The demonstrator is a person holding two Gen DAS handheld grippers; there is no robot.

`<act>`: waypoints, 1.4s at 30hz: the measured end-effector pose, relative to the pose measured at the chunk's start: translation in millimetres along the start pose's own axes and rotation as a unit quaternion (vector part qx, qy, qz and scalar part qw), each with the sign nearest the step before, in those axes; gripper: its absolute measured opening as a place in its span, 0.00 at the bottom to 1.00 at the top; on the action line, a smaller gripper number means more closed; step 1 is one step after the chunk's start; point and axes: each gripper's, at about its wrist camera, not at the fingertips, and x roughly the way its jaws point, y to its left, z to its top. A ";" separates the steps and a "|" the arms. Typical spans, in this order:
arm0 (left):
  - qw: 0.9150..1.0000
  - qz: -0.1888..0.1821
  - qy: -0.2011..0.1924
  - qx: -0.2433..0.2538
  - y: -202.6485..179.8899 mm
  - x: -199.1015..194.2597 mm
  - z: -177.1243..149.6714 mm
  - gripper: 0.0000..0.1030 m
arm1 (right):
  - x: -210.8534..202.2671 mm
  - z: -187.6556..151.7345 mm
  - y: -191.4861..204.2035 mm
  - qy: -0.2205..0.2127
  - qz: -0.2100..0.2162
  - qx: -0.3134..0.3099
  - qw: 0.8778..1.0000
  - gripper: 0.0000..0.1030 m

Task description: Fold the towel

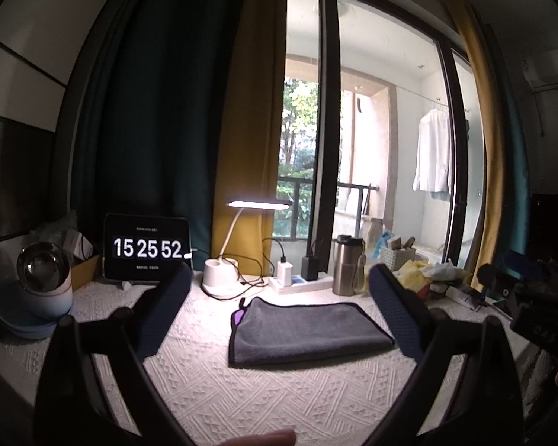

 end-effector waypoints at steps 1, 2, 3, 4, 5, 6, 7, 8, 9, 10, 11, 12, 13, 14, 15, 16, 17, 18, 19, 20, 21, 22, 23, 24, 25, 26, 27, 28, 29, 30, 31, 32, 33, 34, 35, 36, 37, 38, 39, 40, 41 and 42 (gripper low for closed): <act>1.000 0.000 -0.003 0.001 -0.4 -1.5 0.3 0.94 | -2.0 0.5 0.9 -0.006 0.000 -0.002 1.000 0.63; 1.000 0.000 -0.004 0.003 -0.8 -2.1 0.4 0.94 | -1.6 0.3 1.4 -0.008 0.000 -0.005 1.000 0.64; 1.000 0.000 -0.004 0.004 -0.7 -2.3 0.3 0.94 | -1.1 0.2 2.2 -0.008 0.000 -0.007 1.000 0.65; 1.000 0.001 -0.005 0.004 0.1 -2.2 0.3 0.94 | -0.2 0.0 2.4 -0.007 0.002 -0.007 1.000 0.65; 1.000 0.002 -0.004 0.002 1.2 -1.9 0.2 0.94 | 1.2 -0.3 2.3 -0.005 0.002 -0.007 1.000 0.65; 1.000 0.003 -0.003 0.002 1.2 -2.3 -0.1 0.94 | 2.3 -0.6 2.4 -0.004 0.003 -0.007 1.000 0.65; 1.000 0.004 -0.002 0.001 1.9 -1.3 -0.4 0.94 | 3.8 -1.0 2.5 -0.001 0.003 -0.007 1.000 0.65; 1.000 0.004 0.000 0.001 1.9 -0.5 -0.6 0.94 | 4.7 -1.2 2.8 0.000 0.003 -0.007 1.000 0.65; 1.000 0.004 0.001 0.000 2.3 0.2 -0.8 0.94 | 5.4 -1.5 3.3 0.002 0.004 -0.008 1.000 0.65; 1.000 0.004 0.002 0.000 2.2 0.4 -0.7 0.94 | 6.6 -2.0 4.1 0.005 0.005 -0.010 1.000 0.65; 1.000 0.003 0.002 0.001 1.3 0.1 -0.9 0.94 | 8.0 -2.2 4.4 0.007 0.006 -0.011 1.000 0.65; 1.000 0.002 0.003 0.001 1.2 0.4 -1.0 0.94 | 7.9 -2.8 4.9 0.009 0.007 -0.012 1.000 0.65; 1.000 0.003 0.003 0.001 1.1 0.6 -0.9 0.94 | 8.5 -3.1 5.5 0.012 0.009 -0.013 1.000 0.65; 1.000 0.003 0.004 0.002 0.8 1.0 -0.8 0.94 | 8.4 -3.5 6.0 0.013 0.008 -0.015 1.000 0.65; 1.000 0.004 0.004 0.002 0.9 1.4 -0.8 0.94 | 8.9 -3.4 6.9 0.013 0.008 -0.017 1.000 0.65; 1.000 0.005 0.005 0.001 0.8 1.9 -0.8 0.94 | 8.7 -3.1 7.8 0.013 0.009 -0.017 1.000 0.65; 1.000 0.006 0.006 0.001 0.7 2.4 -0.8 0.94 | 8.2 -3.0 8.3 0.012 0.010 -0.017 1.000 0.65; 1.000 0.006 0.007 0.001 0.8 3.2 -0.8 0.94 | 8.1 -2.6 8.5 0.011 0.009 -0.018 1.000 0.65; 1.000 0.006 0.008 0.002 0.6 3.9 -0.7 0.94 | 7.6 -2.4 8.6 0.010 0.008 -0.018 1.000 0.65; 1.000 0.004 0.010 0.001 0.3 4.5 -0.5 0.94 | 7.5 -2.3 8.2 0.009 0.008 -0.018 1.000 0.65; 1.000 0.002 0.012 0.001 -0.1 5.1 -0.4 0.94 | 7.6 -2.4 7.6 0.009 0.008 -0.016 1.000 0.65; 1.000 0.000 0.013 0.001 -0.8 5.4 -0.3 0.94 | 7.5 -2.8 6.7 0.010 0.008 -0.015 1.000 0.65; 1.000 -0.001 0.014 0.002 -1.3 5.5 -0.3 0.94 | 7.7 -3.2 6.0 0.011 0.008 -0.014 1.000 0.65; 1.000 -0.002 0.014 0.002 -2.1 5.6 -0.1 0.94 | 7.9 -3.4 5.4 0.011 0.007 -0.013 1.000 0.65; 1.000 -0.003 0.014 0.003 -2.6 5.7 0.1 0.94 | 8.1 -3.6 4.7 0.012 0.007 -0.011 1.000 0.65; 1.000 -0.003 0.014 0.003 -3.1 5.9 0.3 0.94 | 8.3 -3.7 4.2 0.013 0.006 -0.010 1.000 0.65; 1.000 -0.004 0.014 0.004 -3.4 5.9 0.5 0.94 | 8.4 -3.8 3.5 0.013 0.006 -0.009 1.000 0.65; 1.000 -0.004 0.014 0.004 -3.8 5.9 0.7 0.94 | 8.1 -3.5 3.6 0.013 0.006 -0.008 1.000 0.65; 1.000 -0.004 0.013 0.005 -4.2 5.7 0.8 0.94 | 8.2 -3.4 3.6 0.013 0.006 -0.008 1.000 0.65; 1.000 -0.004 0.013 0.005 -4.4 5.8 0.9 0.94 | 8.1 -3.4 3.6 0.012 0.006 -0.008 1.000 0.65; 1.000 -0.003 0.013 0.005 -4.4 5.8 0.9 0.94 | 8.1 -3.5 3.5 0.012 0.006 -0.008 1.000 0.65; 1.000 -0.004 0.013 0.004 -4.3 5.7 0.8 0.94 | 8.1 -3.6 3.5 0.012 0.006 -0.008 1.000 0.65; 1.000 -0.004 0.013 0.005 -4.3 5.7 0.8 0.94 | 8.2 -3.6 3.5 0.012 0.006 -0.008 1.000 0.65; 1.000 -0.004 0.014 0.005 -4.3 5.7 0.9 0.94 | 8.2 -3.6 3.2 0.013 0.005 -0.008 1.000 0.65; 1.000 -0.004 0.014 0.004 -4.4 5.7 1.0 0.94 | 8.1 -3.5 2.5 0.013 0.005 -0.008 1.000 0.65; 1.000 -0.004 0.013 0.004 -4.4 5.6 1.0 0.94 | 7.9 -3.4 2.5 0.013 0.005 -0.008 1.000 0.65; 1.000 -0.004 0.013 0.004 -4.3 5.7 0.9 0.94 | 8.2 -3.4 2.4 0.013 0.006 -0.008 1.000 0.65; 1.000 -0.004 0.014 0.004 -4.3 5.7 0.8 0.94 | 8.2 -3.4 2.5 0.013 0.006 -0.008 1.000 0.65; 1.000 -0.004 0.014 0.004 -4.6 5.7 0.9 0.94 | 8.2 -3.5 2.5 0.014 0.006 -0.008 1.000 0.65; 1.000 -0.004 0.014 0.004 -4.3 5.6 0.8 0.94 | 8.2 -4.2 2.7 0.014 0.006 -0.008 1.000 0.65; 1.000 -0.004 0.014 0.004 -4.2 5.7 0.8 0.94 | 8.3 -4.1 2.7 0.014 0.006 -0.008 1.000 0.65; 1.000 -0.004 0.014 0.004 -4.1 5.7 0.9 0.94 | 8.7 -4.2 2.7 0.015 0.007 -0.008 1.000 0.65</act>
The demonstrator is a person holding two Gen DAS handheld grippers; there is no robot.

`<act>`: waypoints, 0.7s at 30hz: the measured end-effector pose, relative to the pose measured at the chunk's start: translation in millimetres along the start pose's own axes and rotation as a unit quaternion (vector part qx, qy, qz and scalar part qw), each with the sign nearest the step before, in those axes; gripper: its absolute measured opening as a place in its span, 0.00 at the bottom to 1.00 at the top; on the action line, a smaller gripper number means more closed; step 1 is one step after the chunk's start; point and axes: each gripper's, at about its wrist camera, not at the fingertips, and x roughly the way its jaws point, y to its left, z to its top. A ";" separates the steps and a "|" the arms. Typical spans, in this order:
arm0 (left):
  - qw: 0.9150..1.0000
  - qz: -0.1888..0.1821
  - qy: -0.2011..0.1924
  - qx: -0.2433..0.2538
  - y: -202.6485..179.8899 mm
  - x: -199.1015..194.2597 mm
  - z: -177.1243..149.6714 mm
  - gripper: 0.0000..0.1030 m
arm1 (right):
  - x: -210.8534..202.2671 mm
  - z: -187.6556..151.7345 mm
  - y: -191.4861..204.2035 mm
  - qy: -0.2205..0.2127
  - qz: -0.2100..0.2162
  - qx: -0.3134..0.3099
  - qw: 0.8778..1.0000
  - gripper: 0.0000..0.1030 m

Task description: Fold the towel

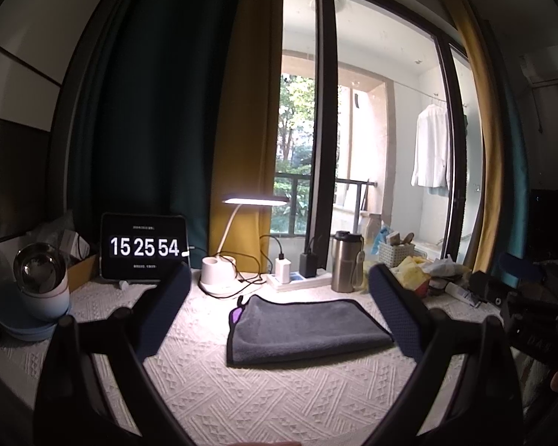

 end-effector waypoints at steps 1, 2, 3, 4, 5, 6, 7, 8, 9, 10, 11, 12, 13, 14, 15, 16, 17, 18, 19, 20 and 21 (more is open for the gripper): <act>1.000 0.000 0.000 0.000 -0.1 -0.1 0.0 0.94 | 0.6 -0.2 0.5 0.001 0.000 0.000 1.000 0.65; 1.000 0.000 0.000 0.000 0.1 0.0 0.0 0.94 | 0.7 -0.2 0.5 0.001 0.000 0.000 1.000 0.65; 1.000 0.001 0.000 0.000 -0.4 0.3 0.3 0.94 | 0.8 -0.2 0.5 0.000 0.001 0.000 1.000 0.65; 1.000 0.001 0.001 0.000 -0.5 0.2 0.3 0.94 | 1.0 0.0 1.0 0.000 0.001 0.000 1.000 0.65; 1.000 0.001 0.001 -0.001 -0.5 0.5 0.5 0.94 | 1.1 -0.1 0.9 0.001 0.001 0.000 1.000 0.65; 1.000 0.001 0.000 -0.001 -0.5 0.6 0.5 0.94 | 0.8 0.0 0.8 0.001 0.001 0.000 1.000 0.65; 1.000 0.001 0.000 0.000 -0.7 0.6 0.6 0.94 | 0.9 0.1 0.9 0.000 0.001 0.000 1.000 0.65; 1.000 0.001 0.001 -0.001 -0.5 0.9 0.6 0.94 | 0.9 0.1 0.9 0.000 0.001 0.000 1.000 0.65; 1.000 0.001 0.001 -0.001 -0.5 0.8 0.6 0.94 | 1.0 0.1 0.8 0.001 0.001 0.000 1.000 0.65; 1.000 0.001 0.001 -0.001 -0.6 0.7 0.7 0.94 | 0.9 0.1 0.8 0.001 0.001 0.000 1.000 0.65; 1.000 0.002 0.001 -0.001 -0.6 0.8 0.6 0.94 | 0.8 0.1 0.7 0.001 0.001 0.000 1.000 0.65; 1.000 0.001 0.001 -0.001 -0.6 0.8 0.6 0.94 | 0.9 0.1 0.7 0.000 0.001 0.000 1.000 0.65; 1.000 0.001 0.001 -0.001 -0.4 0.8 0.7 0.94 | 1.0 0.1 0.7 0.001 0.001 0.000 1.000 0.65; 1.000 0.001 0.001 -0.001 -0.4 0.7 0.6 0.94 | 0.9 0.0 0.6 0.001 0.001 0.000 1.000 0.65; 1.000 0.001 0.000 -0.001 -0.7 0.6 0.7 0.94 | 0.9 0.0 0.6 0.001 0.001 0.000 1.000 0.65; 1.000 0.001 0.001 -0.001 -0.4 0.8 0.6 0.94 | 0.9 0.1 0.5 0.001 0.001 0.000 1.000 0.65; 1.000 0.001 0.001 -0.001 -0.4 0.8 0.6 0.94 | 1.6 -0.2 0.8 0.002 0.001 0.001 1.000 0.65; 1.000 0.002 0.001 -0.001 -0.8 0.8 0.7 0.94 | 1.7 -0.1 1.2 0.002 0.001 0.001 1.000 0.65; 1.000 0.002 0.001 -0.001 -0.4 0.7 0.7 0.94 | 1.8 -0.6 1.2 0.002 0.001 0.001 1.000 0.65; 1.000 0.001 0.001 -0.001 -0.2 0.7 0.7 0.94 | 1.8 -0.7 1.0 0.002 0.001 0.001 1.000 0.65; 1.000 0.001 0.001 -0.001 0.1 0.9 0.5 0.94 | 1.9 -0.6 1.1 0.002 0.001 0.001 1.000 0.65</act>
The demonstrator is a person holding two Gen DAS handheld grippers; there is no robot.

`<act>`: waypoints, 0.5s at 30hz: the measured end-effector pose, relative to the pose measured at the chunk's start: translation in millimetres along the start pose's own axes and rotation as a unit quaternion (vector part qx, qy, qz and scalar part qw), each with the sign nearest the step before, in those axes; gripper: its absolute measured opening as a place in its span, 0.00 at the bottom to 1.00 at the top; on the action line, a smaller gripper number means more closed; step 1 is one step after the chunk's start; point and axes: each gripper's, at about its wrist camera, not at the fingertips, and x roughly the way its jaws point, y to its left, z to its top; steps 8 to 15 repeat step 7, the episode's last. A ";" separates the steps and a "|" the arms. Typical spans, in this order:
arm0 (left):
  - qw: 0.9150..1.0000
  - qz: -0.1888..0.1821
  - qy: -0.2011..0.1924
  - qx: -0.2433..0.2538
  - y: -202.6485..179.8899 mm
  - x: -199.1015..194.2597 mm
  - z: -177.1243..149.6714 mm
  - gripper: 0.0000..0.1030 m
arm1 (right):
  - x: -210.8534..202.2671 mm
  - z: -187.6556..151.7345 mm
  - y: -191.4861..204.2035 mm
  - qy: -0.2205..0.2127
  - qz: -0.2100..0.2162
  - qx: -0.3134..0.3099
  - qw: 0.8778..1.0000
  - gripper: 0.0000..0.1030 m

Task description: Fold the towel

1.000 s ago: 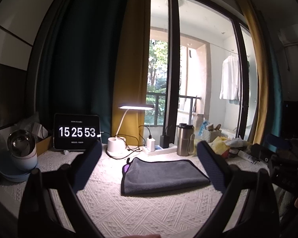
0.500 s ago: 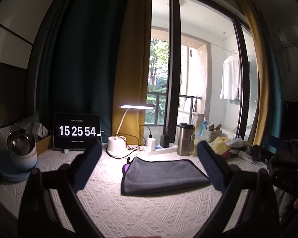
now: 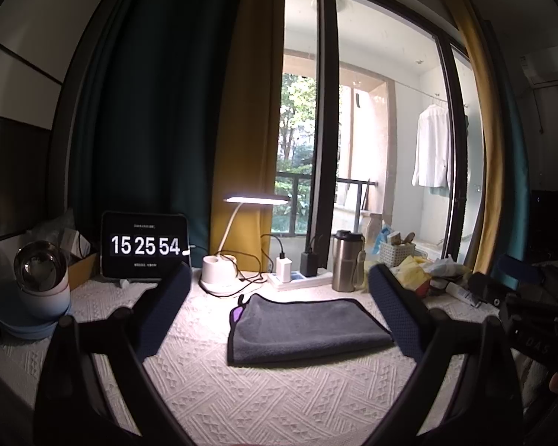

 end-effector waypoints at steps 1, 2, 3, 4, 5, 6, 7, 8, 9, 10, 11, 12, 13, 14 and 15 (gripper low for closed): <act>1.000 0.000 0.000 0.000 -0.3 -0.2 0.0 0.94 | 0.2 -0.3 0.3 0.001 0.000 0.000 1.000 0.65; 1.000 0.000 0.000 0.000 -0.3 -0.2 -0.1 0.94 | 0.5 -0.5 0.7 0.001 0.000 0.000 1.000 0.65; 1.000 0.000 -0.001 0.000 -0.7 -0.2 0.0 0.94 | 0.4 -0.7 0.9 0.001 0.001 0.000 1.000 0.65; 1.000 0.001 0.000 0.000 -0.5 -0.1 0.0 0.94 | 0.2 -1.0 1.4 0.001 0.000 0.000 1.000 0.65; 1.000 0.001 0.000 -0.001 -0.2 -0.1 0.0 0.94 | 0.1 -1.1 1.3 0.002 0.001 0.001 1.000 0.65; 1.000 0.000 0.000 0.000 -0.1 0.0 -0.1 0.94 | -0.1 -1.3 1.4 0.002 0.001 0.001 1.000 0.65; 1.000 0.001 0.000 -0.001 0.0 0.0 -0.1 0.94 | -0.4 -1.6 1.5 0.002 0.002 0.002 1.000 0.65; 1.000 0.001 0.000 -0.001 0.0 0.0 -0.1 0.94 | -0.4 -1.6 1.5 0.002 0.002 0.002 1.000 0.65; 1.000 0.001 0.000 -0.001 0.0 0.0 -0.1 0.94 | -0.4 -1.6 1.5 0.002 0.002 0.002 1.000 0.65; 1.000 0.001 0.000 -0.001 0.0 0.0 -0.1 0.94 | -0.4 -1.6 1.5 0.002 0.002 0.002 1.000 0.65; 1.000 0.001 0.000 -0.001 0.0 0.0 -0.1 0.94 | -0.4 -1.6 1.5 0.002 0.002 0.002 1.000 0.65; 1.000 0.001 0.000 -0.001 0.0 0.0 -0.1 0.94 | -0.4 -1.6 1.5 0.002 0.002 0.002 1.000 0.65; 1.000 0.001 0.000 -0.001 0.0 0.0 -0.1 0.94 | -0.4 -1.6 1.5 0.002 0.002 0.002 1.000 0.65; 1.000 0.001 0.000 -0.001 0.0 0.0 -0.1 0.94 | -0.4 -1.6 1.5 0.002 0.002 0.002 1.000 0.65; 1.000 0.001 0.000 -0.001 0.0 0.0 -0.1 0.94 | -0.4 -1.6 1.5 0.002 0.002 0.002 1.000 0.65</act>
